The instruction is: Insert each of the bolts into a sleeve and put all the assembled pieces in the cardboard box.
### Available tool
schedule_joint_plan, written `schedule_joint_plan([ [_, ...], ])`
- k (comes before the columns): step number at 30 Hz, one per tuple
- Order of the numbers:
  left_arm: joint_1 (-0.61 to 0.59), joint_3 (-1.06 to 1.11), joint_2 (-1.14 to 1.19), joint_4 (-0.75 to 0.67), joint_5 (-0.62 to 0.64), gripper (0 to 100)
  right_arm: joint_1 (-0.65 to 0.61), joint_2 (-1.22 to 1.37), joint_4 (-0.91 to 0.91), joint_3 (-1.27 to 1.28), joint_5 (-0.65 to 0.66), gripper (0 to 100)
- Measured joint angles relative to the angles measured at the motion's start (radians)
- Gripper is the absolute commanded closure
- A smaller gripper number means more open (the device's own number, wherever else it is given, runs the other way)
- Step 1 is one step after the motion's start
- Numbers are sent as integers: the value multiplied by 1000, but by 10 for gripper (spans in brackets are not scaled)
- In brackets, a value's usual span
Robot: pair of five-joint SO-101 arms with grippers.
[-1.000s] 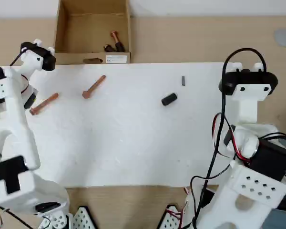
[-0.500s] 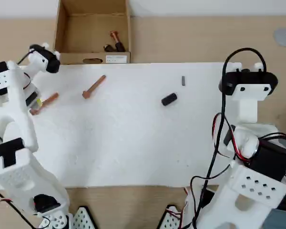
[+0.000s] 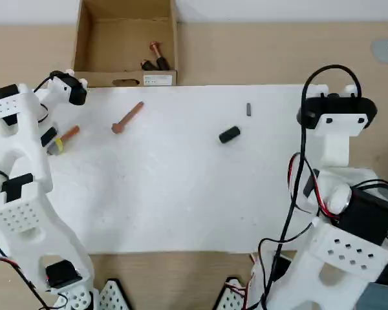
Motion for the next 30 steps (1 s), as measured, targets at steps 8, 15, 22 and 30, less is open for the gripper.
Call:
schedule_joint_plan([
  [8,35,-60,34,129,6,995,0,0,0,0,0,987],
  [15,71,-133,40,270,272,995,0,0,0,0,0,987],
  [22,97,-276,40,393,753,996,0,0,0,0,0,987],
  [30,97,-315,40,416,1039,997,0,-35,0,6,0,987],
])
